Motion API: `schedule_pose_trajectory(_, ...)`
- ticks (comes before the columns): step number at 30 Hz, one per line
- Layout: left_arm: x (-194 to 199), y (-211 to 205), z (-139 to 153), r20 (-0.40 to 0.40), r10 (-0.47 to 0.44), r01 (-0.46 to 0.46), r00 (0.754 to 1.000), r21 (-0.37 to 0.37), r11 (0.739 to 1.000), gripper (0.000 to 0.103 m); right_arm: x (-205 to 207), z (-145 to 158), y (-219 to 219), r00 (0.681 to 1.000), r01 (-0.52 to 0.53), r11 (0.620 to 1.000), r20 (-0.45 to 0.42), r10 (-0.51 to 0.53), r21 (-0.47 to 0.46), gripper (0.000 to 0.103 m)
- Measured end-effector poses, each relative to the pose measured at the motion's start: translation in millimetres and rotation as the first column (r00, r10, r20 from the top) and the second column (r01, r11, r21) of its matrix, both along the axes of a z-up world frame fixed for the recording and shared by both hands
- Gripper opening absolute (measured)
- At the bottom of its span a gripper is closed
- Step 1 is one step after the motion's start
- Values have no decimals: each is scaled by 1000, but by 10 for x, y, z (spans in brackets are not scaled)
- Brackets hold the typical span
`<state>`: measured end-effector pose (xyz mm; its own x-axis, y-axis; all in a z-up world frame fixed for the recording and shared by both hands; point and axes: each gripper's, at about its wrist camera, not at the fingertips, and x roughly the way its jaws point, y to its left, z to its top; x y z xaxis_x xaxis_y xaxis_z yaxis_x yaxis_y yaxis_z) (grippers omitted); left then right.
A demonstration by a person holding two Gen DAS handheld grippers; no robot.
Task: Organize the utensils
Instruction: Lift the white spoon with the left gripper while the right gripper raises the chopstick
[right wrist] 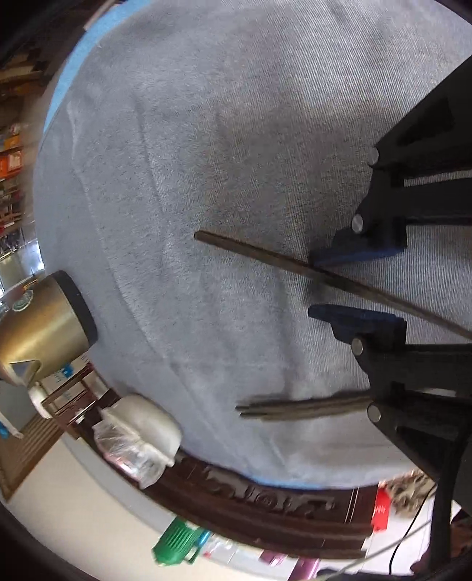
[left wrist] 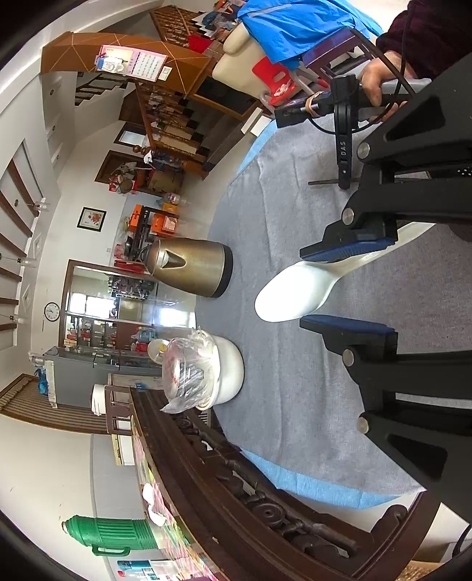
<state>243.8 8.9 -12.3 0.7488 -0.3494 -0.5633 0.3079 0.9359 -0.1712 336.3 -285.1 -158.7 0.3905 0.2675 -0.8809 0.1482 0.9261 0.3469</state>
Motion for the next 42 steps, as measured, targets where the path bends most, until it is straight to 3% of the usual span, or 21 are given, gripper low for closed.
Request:
schedule_pose_trajectory(7, -41, -55, -16, -15, -9, 9, 1000, 9, 1000, 32, -21, 23, 30, 999, -46, 995, 10, 47, -87, 8)
schedule_pose_trajectory(13, -101, -2, 56, -10, -3, 3, 1000, -14, 1000, 32, -241, 227, -225, 992, 20, 1000, 124, -20, 3, 8)
schedule_pose_trajectory(18, -203, -35, 135, 19, -1, 2, 1000, -20, 1000, 32, -517, 538, -413, 959, 89, 992, 261, -109, 87, 8)
schedule_pose_trajectory(25, -316, -79, 212, 53, 10, -9, 999, -20, 1000, 32, -1001, 1169, -571, 840, 151, 973, 496, -219, 175, 8)
schedule_pose_trajectory(33, -424, -171, 217, 66, 10, -8, 998, -22, 1000, 32, -1602, 2067, -492, 638, 135, 968, 729, -249, 212, 8)
schedule_pose_trajectory(38, -463, -221, 211, 72, 11, -10, 997, -13, 1000, 32, -1768, 2441, -304, 558, 45, 964, 794, -243, 263, 8)
schedule_pose_trajectory(42, -514, -246, 195, 81, 10, -10, 997, -2, 1000, 32, -1881, 2624, -29, 518, -52, 961, 830, -205, 270, 8)
